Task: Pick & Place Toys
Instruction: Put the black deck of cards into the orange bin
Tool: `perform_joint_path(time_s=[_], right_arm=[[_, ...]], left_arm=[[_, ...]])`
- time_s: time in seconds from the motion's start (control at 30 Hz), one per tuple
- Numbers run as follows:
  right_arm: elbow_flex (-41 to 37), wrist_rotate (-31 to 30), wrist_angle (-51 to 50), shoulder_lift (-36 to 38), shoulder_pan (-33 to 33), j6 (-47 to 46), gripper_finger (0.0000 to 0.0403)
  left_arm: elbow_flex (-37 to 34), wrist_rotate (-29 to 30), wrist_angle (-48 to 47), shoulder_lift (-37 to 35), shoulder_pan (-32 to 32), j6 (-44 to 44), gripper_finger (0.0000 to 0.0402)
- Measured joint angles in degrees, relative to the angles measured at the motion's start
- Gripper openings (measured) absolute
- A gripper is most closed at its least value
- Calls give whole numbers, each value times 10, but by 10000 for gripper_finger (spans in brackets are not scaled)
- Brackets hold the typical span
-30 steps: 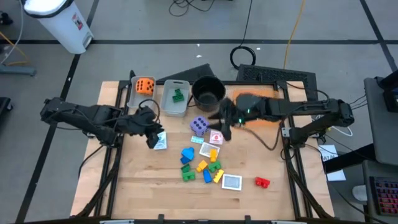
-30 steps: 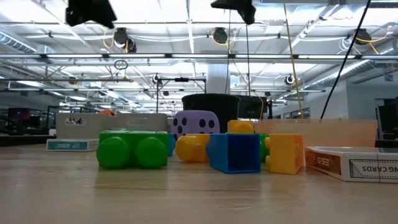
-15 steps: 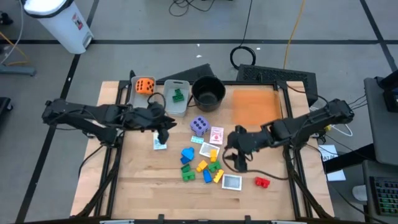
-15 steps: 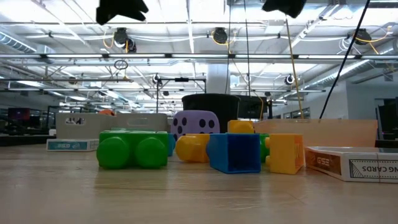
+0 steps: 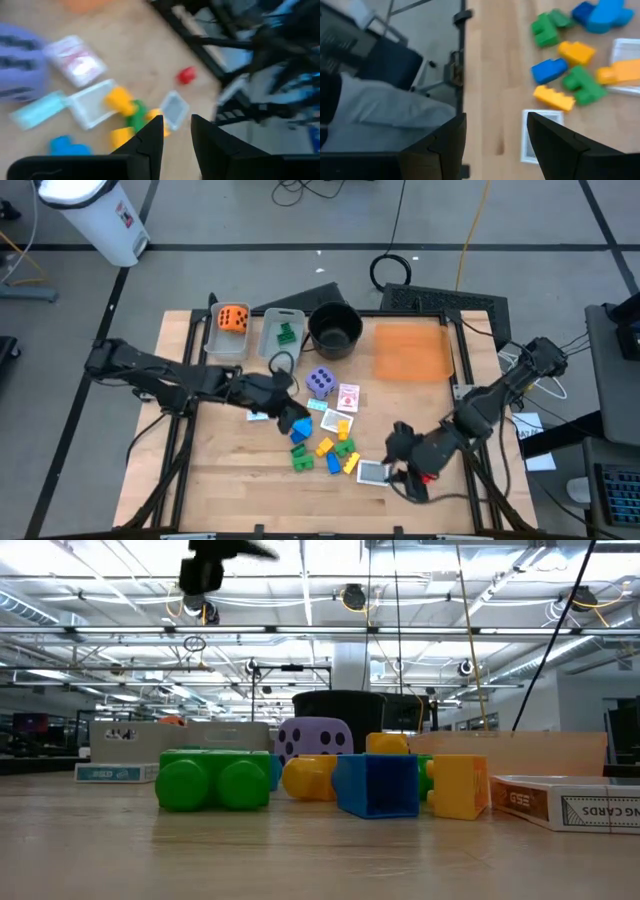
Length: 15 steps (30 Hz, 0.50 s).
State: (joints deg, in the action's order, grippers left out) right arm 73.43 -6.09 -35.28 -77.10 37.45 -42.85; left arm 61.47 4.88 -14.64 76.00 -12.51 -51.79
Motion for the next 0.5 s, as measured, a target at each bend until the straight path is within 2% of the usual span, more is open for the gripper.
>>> perform_joint_path(time_s=[0.13, 0.23, 0.5], right_arm=[[-32, -1, 55, 0, 28, -11, 204], [-76, 3, 130, 0, 33, -15, 204], [-197, 17, 303, 0, 27, -19, 203]], left_arm=[[0, 54, 60, -2, -37, 0, 104], [0, 90, 69, -1, -56, -10, 104], [0, 102, 72, -1, -97, -63, 104]])
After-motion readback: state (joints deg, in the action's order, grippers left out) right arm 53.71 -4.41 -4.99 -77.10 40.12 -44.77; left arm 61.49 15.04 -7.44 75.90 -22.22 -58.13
